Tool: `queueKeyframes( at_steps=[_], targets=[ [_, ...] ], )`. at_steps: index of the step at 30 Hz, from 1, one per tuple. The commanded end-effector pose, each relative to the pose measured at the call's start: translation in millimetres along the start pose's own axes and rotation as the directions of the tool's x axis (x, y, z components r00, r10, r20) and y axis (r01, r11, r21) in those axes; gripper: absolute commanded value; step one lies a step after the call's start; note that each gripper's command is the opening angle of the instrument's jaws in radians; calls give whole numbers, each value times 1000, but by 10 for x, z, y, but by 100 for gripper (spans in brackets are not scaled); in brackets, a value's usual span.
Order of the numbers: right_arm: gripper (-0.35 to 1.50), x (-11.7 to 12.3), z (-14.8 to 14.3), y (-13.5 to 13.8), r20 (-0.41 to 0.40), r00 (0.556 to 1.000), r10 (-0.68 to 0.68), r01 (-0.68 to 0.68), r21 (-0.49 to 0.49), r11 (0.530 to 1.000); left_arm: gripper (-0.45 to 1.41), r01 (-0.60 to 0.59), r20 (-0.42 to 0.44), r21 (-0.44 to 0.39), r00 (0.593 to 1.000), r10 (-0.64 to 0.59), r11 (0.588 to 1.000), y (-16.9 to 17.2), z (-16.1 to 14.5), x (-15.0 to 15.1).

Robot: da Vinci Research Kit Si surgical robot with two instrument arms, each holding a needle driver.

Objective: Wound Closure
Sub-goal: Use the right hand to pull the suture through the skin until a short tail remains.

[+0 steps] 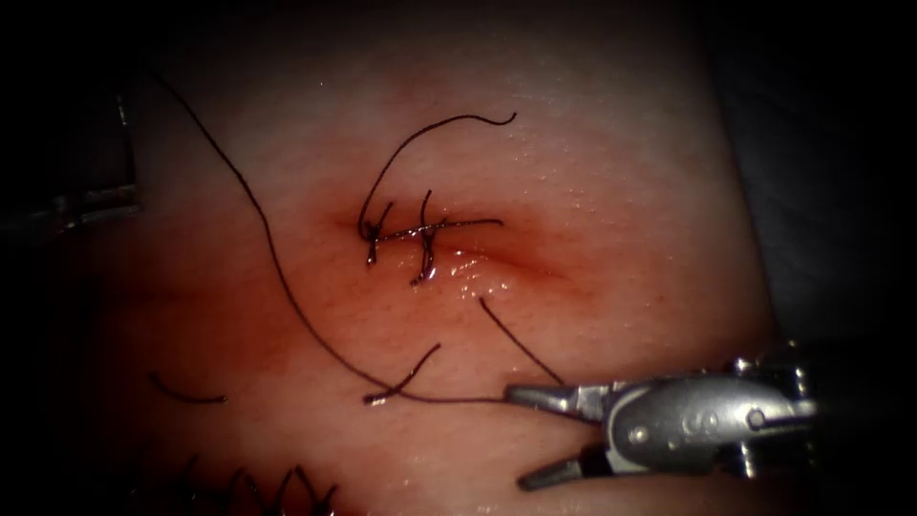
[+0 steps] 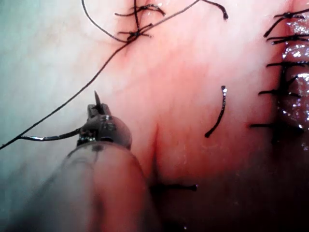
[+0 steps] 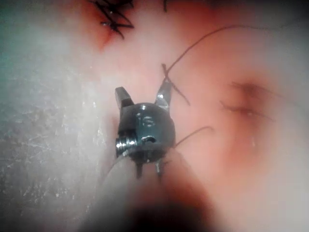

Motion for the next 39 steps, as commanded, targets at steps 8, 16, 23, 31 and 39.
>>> queueKeyframes(
  at_steps=[8,16,23,31,39],
  targets=[
    [148,2,-85,-26,-16,1000,-14,15,38,999,-45,-1,14,75,1000,0,997,-22,-9,-19],
    [146,-18,-97,7,1,1000,-19,19,43,999,-45,-16,21,91,1000,14,996,-24,-9,-20],
    [145,-65,-39,57,9,991,-137,137,-72,988,-45,-21,26,99,999,19,995,-19,-4,-16],
    [140,-115,31,87,-25,979,-201,198,-97,975,-45,-21,28,104,999,18,994,-17,-2,-15],
    [135,-111,71,71,-54,973,-224,219,-91,971,-45,-20,32,112,999,16,994,-11,3,-11]
  ],
)
